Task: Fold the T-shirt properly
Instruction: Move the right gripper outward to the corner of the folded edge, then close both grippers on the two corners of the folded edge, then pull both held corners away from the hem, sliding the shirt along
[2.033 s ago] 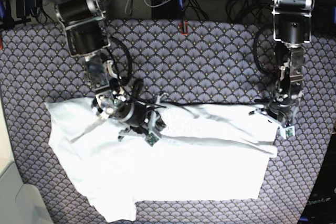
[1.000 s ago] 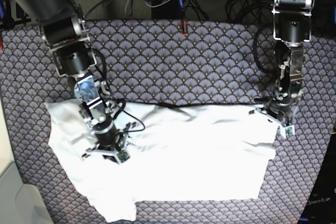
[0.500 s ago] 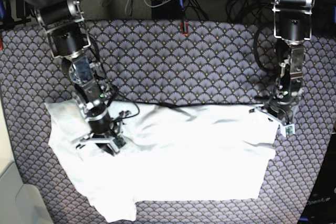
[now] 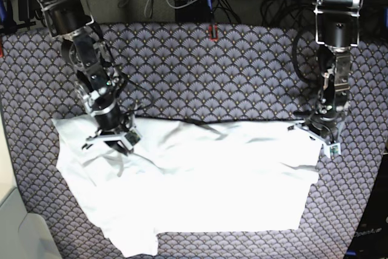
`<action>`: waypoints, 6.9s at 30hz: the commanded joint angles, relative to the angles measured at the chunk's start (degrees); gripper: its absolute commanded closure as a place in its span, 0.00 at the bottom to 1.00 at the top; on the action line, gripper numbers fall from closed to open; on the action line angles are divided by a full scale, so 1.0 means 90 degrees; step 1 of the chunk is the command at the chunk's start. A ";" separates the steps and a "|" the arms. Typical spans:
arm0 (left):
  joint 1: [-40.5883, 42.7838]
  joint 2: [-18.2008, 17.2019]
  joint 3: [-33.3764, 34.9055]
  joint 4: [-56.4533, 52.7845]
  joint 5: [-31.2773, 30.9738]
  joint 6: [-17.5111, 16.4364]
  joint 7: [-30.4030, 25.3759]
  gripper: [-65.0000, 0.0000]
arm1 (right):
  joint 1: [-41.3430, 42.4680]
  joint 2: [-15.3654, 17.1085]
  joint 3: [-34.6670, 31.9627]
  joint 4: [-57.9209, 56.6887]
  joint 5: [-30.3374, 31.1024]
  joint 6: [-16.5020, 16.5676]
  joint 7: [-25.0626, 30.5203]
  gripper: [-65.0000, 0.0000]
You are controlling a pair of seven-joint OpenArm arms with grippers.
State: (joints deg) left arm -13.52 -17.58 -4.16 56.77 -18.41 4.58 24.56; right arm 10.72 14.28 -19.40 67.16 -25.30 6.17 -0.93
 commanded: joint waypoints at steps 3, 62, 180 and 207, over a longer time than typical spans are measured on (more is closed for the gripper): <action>-0.0017 -0.0044 -0.0011 0.0017 0.0019 0.0063 0.0295 0.99 | 0.0220 -0.0039 0.0031 -0.0209 -0.0007 0.0344 0.0137 0.93; 0.0052 -0.0366 -0.0070 0.0974 -0.0039 0.0043 0.0842 0.70 | 0.1099 0.0254 0.3801 0.0074 0.0013 0.3627 -0.2412 0.54; 0.0305 -0.0112 -0.0480 0.1374 0.0000 0.0111 0.1545 0.99 | -0.1206 0.0098 0.4495 0.1823 0.0706 0.3758 -0.2490 0.97; 0.2865 -0.0327 -0.1691 0.4178 0.0019 0.0063 0.3127 0.99 | -0.4185 0.0108 0.4592 0.3767 0.0960 0.3758 -0.2422 0.97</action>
State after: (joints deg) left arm 12.64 -19.29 -18.94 93.19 -18.63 4.82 53.34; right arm -26.70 14.31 21.26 99.98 -16.47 40.58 -23.05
